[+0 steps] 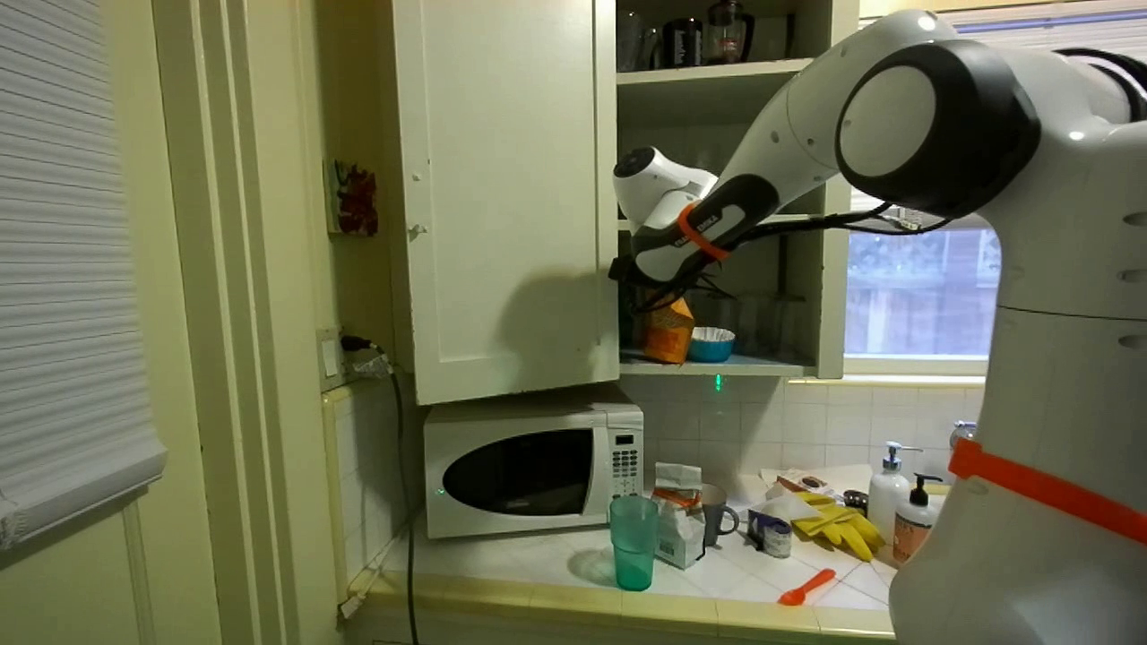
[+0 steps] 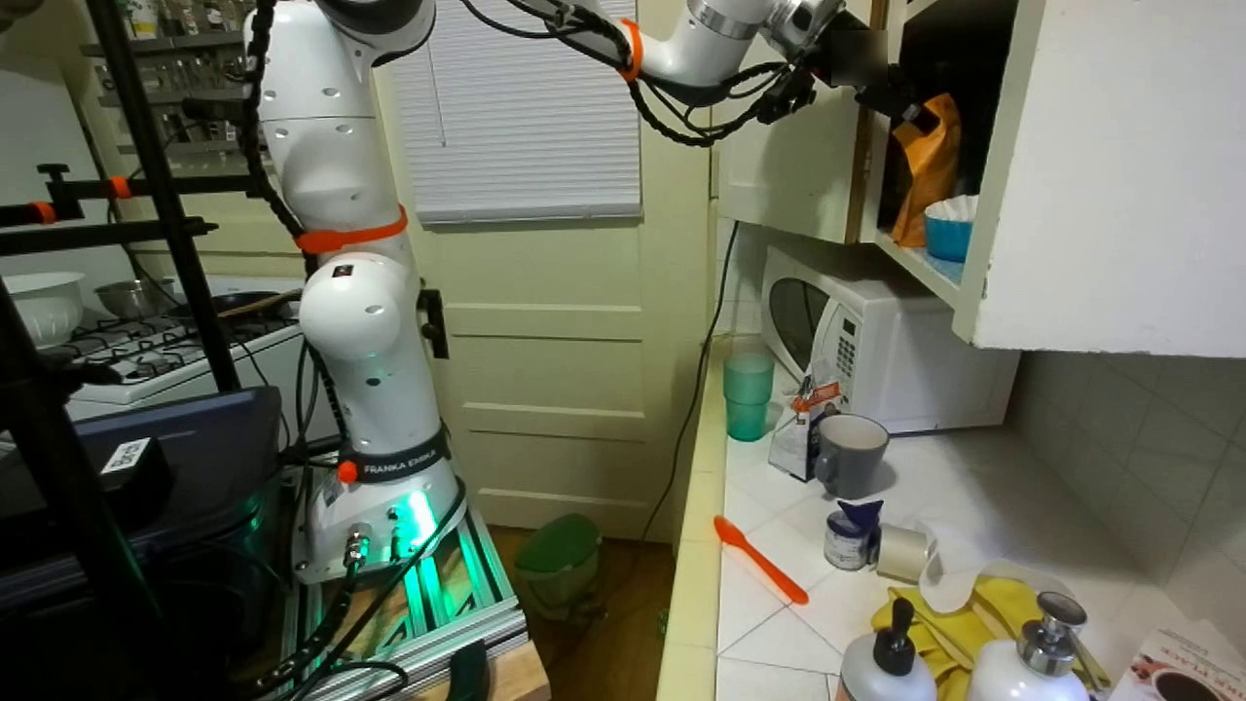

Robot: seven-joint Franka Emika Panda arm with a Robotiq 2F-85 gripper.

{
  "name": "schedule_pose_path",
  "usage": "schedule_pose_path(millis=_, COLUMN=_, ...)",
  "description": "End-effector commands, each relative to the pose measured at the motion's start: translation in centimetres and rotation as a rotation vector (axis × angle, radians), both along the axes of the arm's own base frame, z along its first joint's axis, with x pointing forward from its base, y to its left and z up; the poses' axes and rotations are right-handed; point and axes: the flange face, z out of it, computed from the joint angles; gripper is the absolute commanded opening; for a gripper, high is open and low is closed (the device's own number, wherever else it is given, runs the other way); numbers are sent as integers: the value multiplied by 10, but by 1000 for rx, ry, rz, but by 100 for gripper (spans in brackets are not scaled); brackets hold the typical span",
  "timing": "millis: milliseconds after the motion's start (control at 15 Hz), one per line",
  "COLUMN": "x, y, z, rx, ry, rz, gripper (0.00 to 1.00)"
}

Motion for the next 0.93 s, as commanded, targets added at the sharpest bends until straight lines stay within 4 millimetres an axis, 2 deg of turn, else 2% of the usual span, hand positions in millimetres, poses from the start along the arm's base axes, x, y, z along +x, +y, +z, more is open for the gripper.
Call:
schedule_pose_path(millis=0, x=13, y=0, z=0, rx=-7, ry=-38, rz=-28, gripper=7)
schedule_pose_path(millis=133, x=15, y=1, z=1, rx=-4, ry=-59, rz=-35, gripper=23)
schedule_pose_path(millis=200, x=16, y=1, z=3, rx=-6, ry=-68, rz=-37, gripper=40)
schedule_pose_path(millis=600, x=9, y=15, z=5, rx=-5, ry=-80, rz=-37, gripper=87)
schedule_pose_path(millis=733, x=6, y=19, z=6, rx=-19, ry=-90, rz=-33, gripper=99)
schedule_pose_path(millis=867, x=3, y=23, z=8, rx=-41, ry=-109, rz=-19, gripper=100)
